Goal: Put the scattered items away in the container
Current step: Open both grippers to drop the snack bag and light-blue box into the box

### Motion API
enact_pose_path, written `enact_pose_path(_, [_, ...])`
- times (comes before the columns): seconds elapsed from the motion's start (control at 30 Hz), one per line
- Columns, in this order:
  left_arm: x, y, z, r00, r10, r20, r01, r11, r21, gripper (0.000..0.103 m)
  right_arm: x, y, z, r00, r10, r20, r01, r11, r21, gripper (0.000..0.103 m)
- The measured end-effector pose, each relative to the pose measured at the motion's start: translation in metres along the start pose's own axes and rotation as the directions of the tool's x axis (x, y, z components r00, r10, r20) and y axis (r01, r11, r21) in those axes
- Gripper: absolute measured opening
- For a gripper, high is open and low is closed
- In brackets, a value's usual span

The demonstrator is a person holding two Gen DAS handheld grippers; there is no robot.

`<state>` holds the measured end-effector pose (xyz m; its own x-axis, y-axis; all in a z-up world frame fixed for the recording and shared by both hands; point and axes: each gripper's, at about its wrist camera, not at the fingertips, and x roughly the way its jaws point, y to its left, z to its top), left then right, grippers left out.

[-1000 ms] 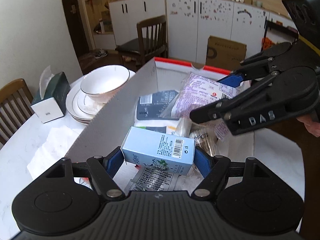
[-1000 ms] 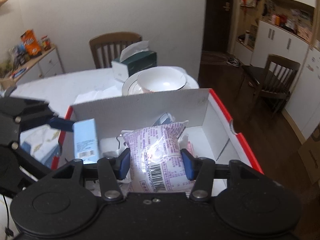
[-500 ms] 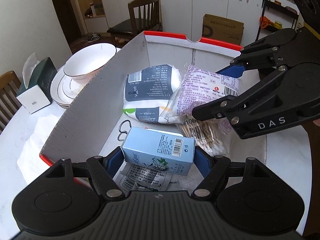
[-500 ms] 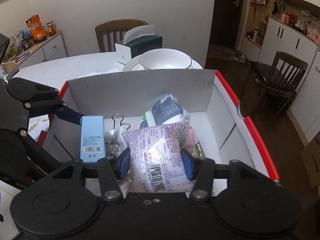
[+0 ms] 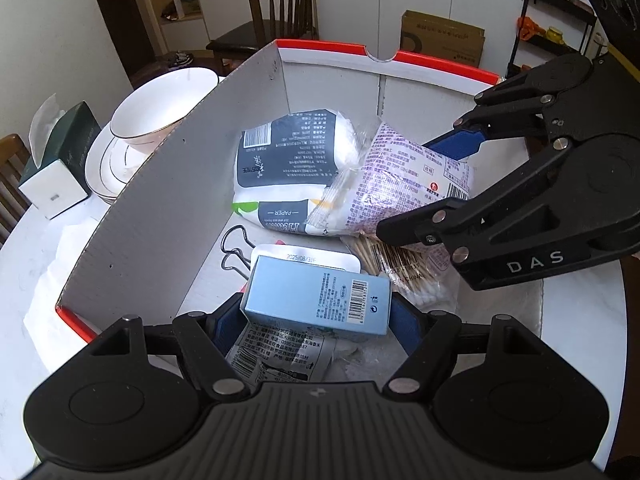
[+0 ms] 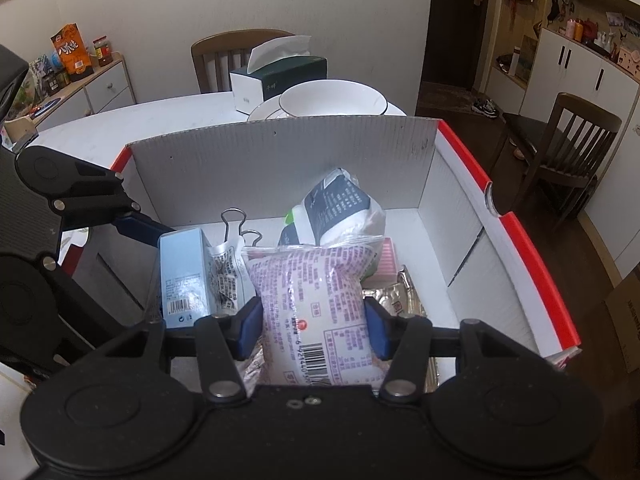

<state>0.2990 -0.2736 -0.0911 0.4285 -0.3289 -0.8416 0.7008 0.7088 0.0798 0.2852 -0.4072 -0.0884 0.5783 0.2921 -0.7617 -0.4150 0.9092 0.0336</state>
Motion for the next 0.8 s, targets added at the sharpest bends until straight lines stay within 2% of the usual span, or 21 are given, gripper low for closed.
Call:
enact_pose_path(0.17, [-0.001, -0.003, -0.001, 1.0, 0.0, 0.004, 0.0, 1.0, 0.001, 0.075, -0.001, 0.0, 0.0, 1.0, 0.005, -0.015, -0.005, 1.0, 0.003, 0.057])
enact_pose_path(0.23, [-0.003, -0.003, -0.002, 1.0, 0.006, 0.011, -0.006, 1.0, 0.0, 0.075, -0.002, 0.001, 0.0, 1.0, 0.004, -0.017, -0.004, 1.0, 0.009, 0.063])
enact_pose_path(0.37, [-0.01, -0.003, -0.004, 0.999, 0.018, 0.033, -0.018, 1.0, -0.009, 0.075, -0.01, 0.0, 0.002, 1.0, 0.009, -0.006, -0.009, 1.0, 0.025, 0.067])
enact_pose_path(0.43, [-0.014, 0.0, -0.006, 0.999, 0.017, 0.039, -0.015, 0.999, -0.03, 0.075, -0.015, -0.001, 0.002, 1.0, 0.013, 0.005, -0.013, 0.999, 0.041, 0.074])
enact_pose_path(0.6, [-0.025, 0.0, -0.011, 0.997, 0.032, 0.072, -0.029, 0.999, -0.043, 0.076, -0.028, -0.001, 0.004, 0.999, 0.019, 0.027, -0.021, 0.998, 0.06, 0.075])
enact_pose_path(0.63, [-0.028, 0.0, -0.011, 0.997, 0.03, 0.078, -0.027, 0.999, -0.045, 0.076, -0.03, 0.0, 0.004, 0.999, 0.019, 0.031, -0.021, 0.998, 0.059, 0.077])
enact_pose_path(0.7, [-0.03, -0.001, -0.012, 0.996, 0.038, 0.078, -0.035, 0.998, -0.045, 0.086, -0.034, 0.001, 0.004, 0.999, 0.013, 0.037, -0.015, 0.998, 0.058, 0.077])
enact_pose_path(0.8, [-0.031, -0.002, -0.012, 0.997, 0.045, 0.063, -0.042, 0.998, -0.047, 0.086, -0.038, 0.005, 0.005, 0.999, 0.01, 0.045, -0.013, 0.998, 0.062, 0.078])
